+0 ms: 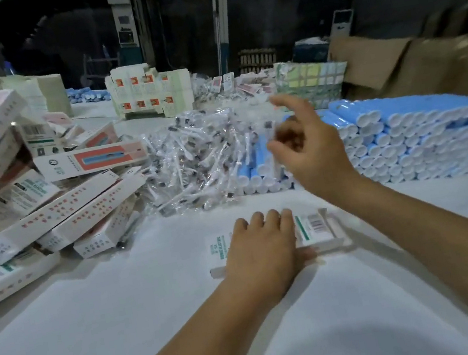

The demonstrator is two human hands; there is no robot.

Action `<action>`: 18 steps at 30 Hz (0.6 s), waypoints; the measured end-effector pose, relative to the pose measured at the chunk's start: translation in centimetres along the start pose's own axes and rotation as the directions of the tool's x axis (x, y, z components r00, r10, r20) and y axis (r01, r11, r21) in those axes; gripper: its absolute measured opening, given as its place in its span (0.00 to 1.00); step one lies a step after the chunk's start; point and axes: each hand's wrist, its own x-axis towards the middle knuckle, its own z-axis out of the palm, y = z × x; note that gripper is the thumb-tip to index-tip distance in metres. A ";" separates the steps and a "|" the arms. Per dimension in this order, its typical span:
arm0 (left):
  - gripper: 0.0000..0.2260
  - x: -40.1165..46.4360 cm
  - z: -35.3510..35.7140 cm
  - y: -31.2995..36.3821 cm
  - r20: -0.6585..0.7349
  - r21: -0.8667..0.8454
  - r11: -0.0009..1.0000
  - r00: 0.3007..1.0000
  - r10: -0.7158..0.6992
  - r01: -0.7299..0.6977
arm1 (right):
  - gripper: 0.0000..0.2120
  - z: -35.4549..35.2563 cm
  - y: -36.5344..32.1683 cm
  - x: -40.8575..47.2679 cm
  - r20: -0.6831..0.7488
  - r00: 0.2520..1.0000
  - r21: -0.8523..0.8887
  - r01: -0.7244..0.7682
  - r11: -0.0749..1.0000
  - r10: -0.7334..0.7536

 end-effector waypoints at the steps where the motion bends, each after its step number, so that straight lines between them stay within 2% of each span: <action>1: 0.31 0.0 0.1 0.0 -0.024 -0.038 0.999 0.999 -0.022 0.021 | 0.15 -2.2 0.8 -1.1 -0.099 0.989 0.093 -0.101 0.991 0.110; 2: 0.31 0.0 0.0 -0.1 -0.067 -0.043 0.999 0.997 -0.025 0.022 | 0.12 -4.2 1.6 -2.3 -0.194 0.953 0.192 -0.195 0.962 0.232; 4: 0.32 0.3 0.3 -0.2 -0.089 -0.053 0.997 0.994 -0.057 0.053 | 0.10 -6.9 2.8 -5.1 -0.326 0.826 0.338 -0.352 0.873 0.459; 6: 0.32 0.4 0.3 -0.2 -0.079 -0.050 0.997 0.994 -0.069 0.065 | 0.09 -7.7 3.8 -7.6 -0.341 0.697 0.457 -0.463 0.759 0.631; 8: 0.33 0.4 0.4 -0.3 -0.081 -0.036 0.997 0.994 -0.074 0.071 | 0.08 -7.1 4.1 -8.9 -0.302 0.610 0.548 -0.518 0.657 0.733; 10: 0.34 0.4 0.3 -0.1 -0.088 -0.029 0.996 0.992 -0.089 0.087 | 0.07 -6.1 4.1 -9.1 -0.239 0.584 0.586 -0.551 0.595 0.776; 12: 0.35 0.4 0.4 0.1 -0.092 -0.011 0.995 0.991 -0.100 0.099 | 0.06 -5.1 3.8 -8.9 -0.180 0.598 0.588 -0.571 0.573 0.781; 18: 0.36 0.3 0.3 0.6 -0.098 -0.002 0.994 0.989 -0.111 0.111 | 0.06 -3.4 3.6 -9.7 -0.215 0.625 0.338 -0.673 0.657 0.751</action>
